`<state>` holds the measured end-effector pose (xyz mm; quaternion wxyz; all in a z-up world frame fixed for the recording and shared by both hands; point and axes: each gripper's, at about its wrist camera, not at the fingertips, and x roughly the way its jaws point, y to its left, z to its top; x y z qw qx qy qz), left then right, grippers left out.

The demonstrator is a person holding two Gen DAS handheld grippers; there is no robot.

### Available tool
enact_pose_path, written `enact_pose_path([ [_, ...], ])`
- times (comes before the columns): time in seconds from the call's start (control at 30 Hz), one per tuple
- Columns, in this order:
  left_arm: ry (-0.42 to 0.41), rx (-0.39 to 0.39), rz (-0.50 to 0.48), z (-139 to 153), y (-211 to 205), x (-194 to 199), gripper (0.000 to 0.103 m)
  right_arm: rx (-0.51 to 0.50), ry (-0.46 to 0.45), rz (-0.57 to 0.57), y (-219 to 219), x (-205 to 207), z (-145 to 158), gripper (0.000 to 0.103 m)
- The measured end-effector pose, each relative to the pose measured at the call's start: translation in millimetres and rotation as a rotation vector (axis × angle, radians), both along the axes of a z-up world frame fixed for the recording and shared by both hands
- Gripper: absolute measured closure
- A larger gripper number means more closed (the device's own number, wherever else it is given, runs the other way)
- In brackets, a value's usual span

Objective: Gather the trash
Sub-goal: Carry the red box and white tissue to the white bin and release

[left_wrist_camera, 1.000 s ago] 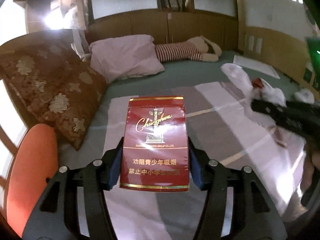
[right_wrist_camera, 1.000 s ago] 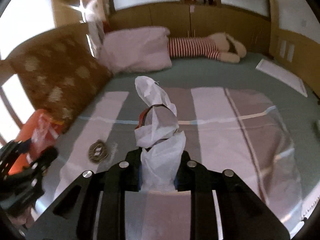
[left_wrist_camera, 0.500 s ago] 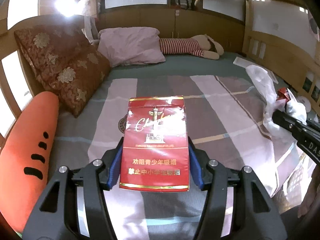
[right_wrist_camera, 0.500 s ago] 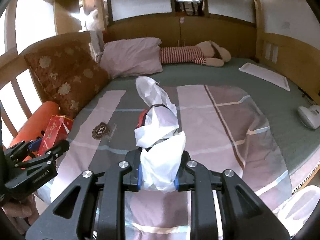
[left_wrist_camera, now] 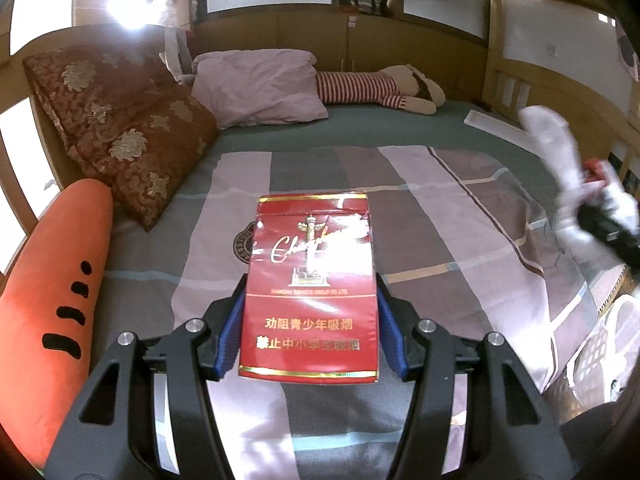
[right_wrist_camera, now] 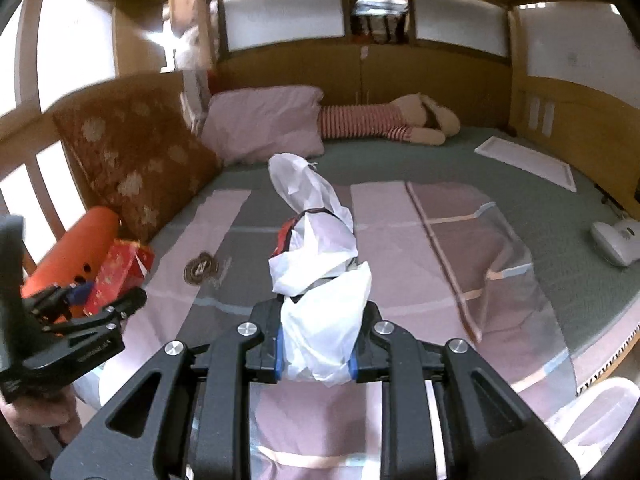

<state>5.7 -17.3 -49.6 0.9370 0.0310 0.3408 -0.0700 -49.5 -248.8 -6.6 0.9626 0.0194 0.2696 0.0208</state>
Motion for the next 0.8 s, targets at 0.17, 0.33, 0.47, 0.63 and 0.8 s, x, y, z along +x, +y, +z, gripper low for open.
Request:
enact_pose_path([
  [0.17,-0.005,-0.003,-0.038,2,-2,-4,0.045,-0.049,-0.049,-0.133,-74,-73,26,0.080],
  [0.33,-0.017,-0.002,-0.104,6,-23,-9,0.045,-0.104,-0.006,-0.326,-150,-148,24,0.078],
  [0.47,-0.010,-0.029,-0.199,14,-57,-17,0.045,-0.127,0.107,-0.415,-190,-175,-10,0.050],
  [0.63,0.008,-0.033,-0.431,30,-146,-49,0.045,0.003,0.020,-0.567,-230,-213,-7,0.029],
  [0.8,0.032,-0.029,-0.697,46,-247,-101,0.045,0.061,-0.181,-0.624,-237,-242,35,0.019],
])
